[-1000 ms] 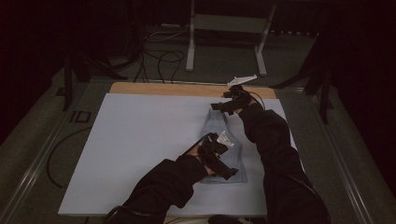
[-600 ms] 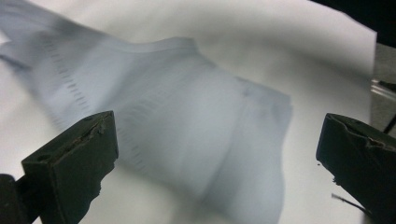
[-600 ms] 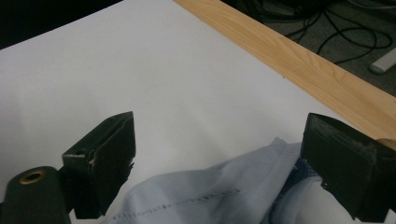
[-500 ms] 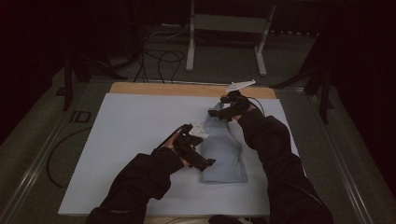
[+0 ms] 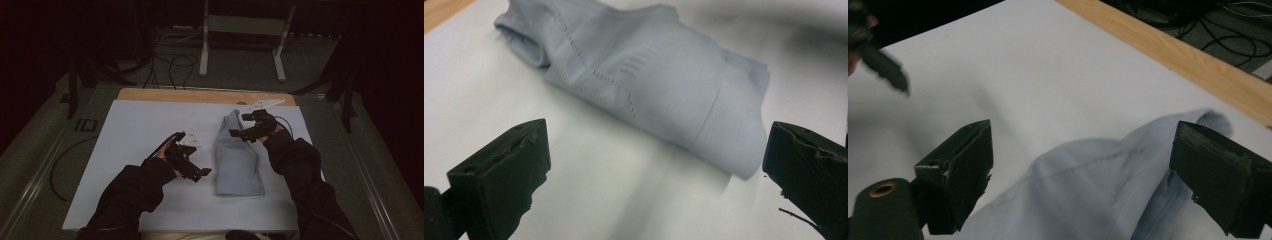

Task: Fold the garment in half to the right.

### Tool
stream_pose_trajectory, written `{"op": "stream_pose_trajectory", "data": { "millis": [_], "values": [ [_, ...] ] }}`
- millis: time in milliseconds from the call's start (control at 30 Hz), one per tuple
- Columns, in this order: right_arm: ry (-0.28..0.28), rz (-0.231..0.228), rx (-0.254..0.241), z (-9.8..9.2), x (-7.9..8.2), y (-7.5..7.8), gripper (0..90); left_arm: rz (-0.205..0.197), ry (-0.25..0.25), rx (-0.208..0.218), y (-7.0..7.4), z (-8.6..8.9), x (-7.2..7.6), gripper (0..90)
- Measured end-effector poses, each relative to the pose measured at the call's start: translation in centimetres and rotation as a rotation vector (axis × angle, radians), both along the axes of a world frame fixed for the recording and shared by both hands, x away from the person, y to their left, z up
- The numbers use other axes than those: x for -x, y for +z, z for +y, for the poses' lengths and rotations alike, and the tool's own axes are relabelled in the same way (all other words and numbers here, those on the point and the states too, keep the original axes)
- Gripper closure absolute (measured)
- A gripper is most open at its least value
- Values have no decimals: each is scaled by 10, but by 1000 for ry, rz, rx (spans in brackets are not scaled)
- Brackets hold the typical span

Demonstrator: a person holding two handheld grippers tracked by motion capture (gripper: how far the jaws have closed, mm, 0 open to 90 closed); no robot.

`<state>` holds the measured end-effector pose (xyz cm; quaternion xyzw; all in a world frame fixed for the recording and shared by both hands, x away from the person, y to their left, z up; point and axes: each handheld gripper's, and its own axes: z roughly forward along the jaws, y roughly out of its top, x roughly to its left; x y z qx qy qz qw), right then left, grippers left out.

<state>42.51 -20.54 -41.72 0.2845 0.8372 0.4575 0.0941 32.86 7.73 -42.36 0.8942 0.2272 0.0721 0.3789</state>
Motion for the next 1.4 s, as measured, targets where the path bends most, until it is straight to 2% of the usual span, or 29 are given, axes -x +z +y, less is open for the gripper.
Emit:
{"op": "stream_pose_trajectory", "data": {
  "millis": [200, 533, 667, 767, 1067, 1400],
  "values": [
    [5, -7, -15, -13, 25, -5, 102, -21, 29, 0, -5, 19, 4, 1],
    [-34, -14, -16, -40, 65, -23, 104, -43, 73, -19, -16, 56, 14, 0],
    [-58, -17, -50, -53, 80, -29, 104, -43, 85, -34, -21, 71, 19, 1],
    [-71, -12, -67, -59, 89, -35, 104, -36, 92, -44, -27, 82, 23, 0],
    [-95, 15, -58, -73, 112, -57, 104, -18, 138, -55, -48, 109, 36, 0],
    [-108, 18, -36, -82, 126, -72, 104, -1, 189, -48, -66, 137, 47, 1]
  ]
}}
